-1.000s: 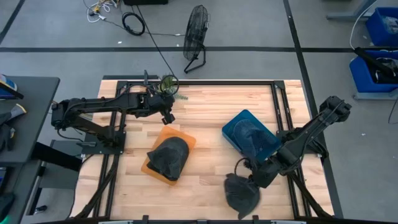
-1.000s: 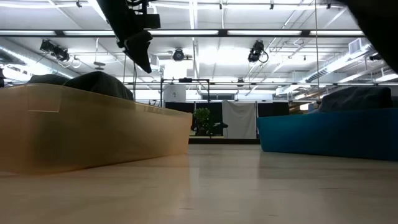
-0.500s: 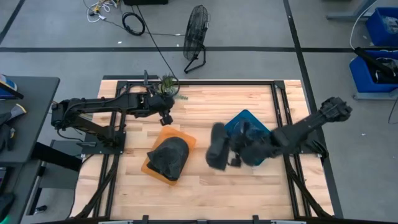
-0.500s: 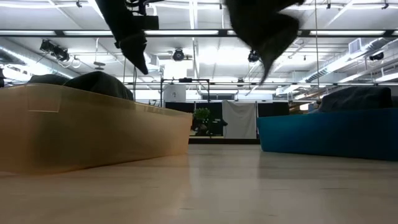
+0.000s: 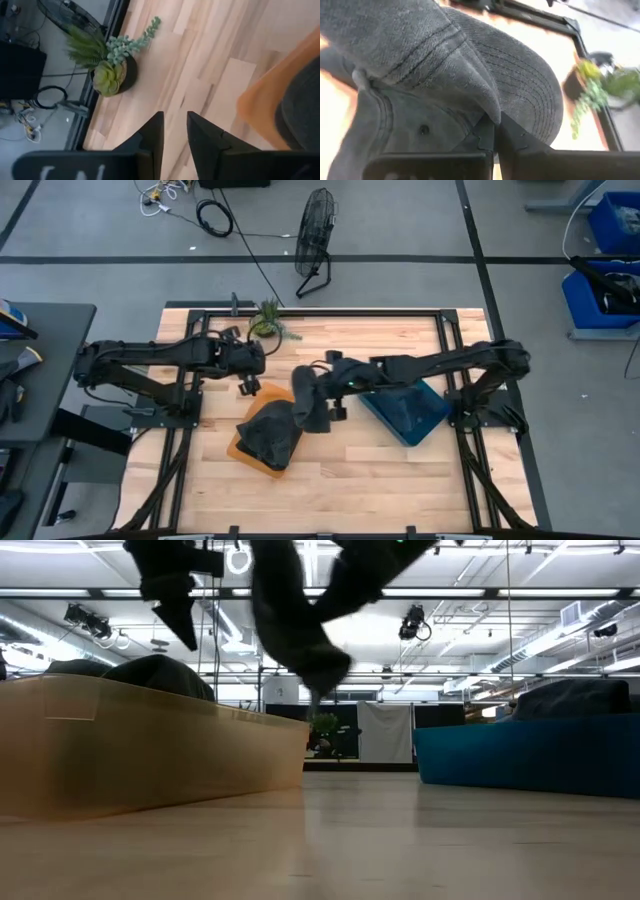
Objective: Pick & Place hat
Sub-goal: Put the black cap into the orange bin
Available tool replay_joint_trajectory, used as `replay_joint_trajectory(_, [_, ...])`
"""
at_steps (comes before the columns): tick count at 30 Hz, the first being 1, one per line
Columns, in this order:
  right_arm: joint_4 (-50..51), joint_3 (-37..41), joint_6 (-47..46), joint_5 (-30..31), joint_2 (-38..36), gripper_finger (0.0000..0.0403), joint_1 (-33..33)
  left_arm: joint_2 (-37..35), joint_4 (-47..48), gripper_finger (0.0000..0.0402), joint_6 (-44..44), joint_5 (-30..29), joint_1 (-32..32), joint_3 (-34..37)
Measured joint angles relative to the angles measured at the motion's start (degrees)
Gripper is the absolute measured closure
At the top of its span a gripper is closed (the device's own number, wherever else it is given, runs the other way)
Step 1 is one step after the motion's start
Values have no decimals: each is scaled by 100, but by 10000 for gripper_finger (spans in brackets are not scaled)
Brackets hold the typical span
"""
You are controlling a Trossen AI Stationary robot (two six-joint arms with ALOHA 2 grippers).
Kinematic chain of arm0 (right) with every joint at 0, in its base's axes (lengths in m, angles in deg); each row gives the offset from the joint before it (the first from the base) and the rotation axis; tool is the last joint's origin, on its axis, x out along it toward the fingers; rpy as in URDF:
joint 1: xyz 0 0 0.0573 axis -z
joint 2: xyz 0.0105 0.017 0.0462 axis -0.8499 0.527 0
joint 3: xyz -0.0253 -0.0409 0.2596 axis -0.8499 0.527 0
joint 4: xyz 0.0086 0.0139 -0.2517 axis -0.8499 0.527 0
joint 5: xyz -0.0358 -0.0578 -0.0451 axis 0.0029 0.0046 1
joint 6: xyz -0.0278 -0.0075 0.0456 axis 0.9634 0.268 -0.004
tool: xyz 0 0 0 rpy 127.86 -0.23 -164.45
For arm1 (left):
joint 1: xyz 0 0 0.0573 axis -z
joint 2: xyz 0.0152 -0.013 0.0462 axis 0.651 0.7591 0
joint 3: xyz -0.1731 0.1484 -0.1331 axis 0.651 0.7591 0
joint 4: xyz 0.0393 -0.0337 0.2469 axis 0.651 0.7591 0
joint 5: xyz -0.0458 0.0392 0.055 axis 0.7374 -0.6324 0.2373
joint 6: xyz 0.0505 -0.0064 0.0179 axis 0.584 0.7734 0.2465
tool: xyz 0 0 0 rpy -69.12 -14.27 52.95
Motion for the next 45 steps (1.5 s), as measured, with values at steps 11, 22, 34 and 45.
replay_joint_trajectory(11, [886,-2092,260,-152,1158,398,44,-749,454,365,-1026,-204,87,-65])
replay_joint_trajectory(22, [2004,-2153,-22,953,1303,396,31,-1176,-214,363,-498,-15,314,-59])
replay_joint_trajectory(34, [2554,-2153,-1078,2540,1210,395,264,-848,-2650,254,1300,1828,342,-61])
replay_joint_trajectory(45, [2112,-2153,-1410,2558,1210,394,313,271,-3671,211,1908,1014,262,-56])
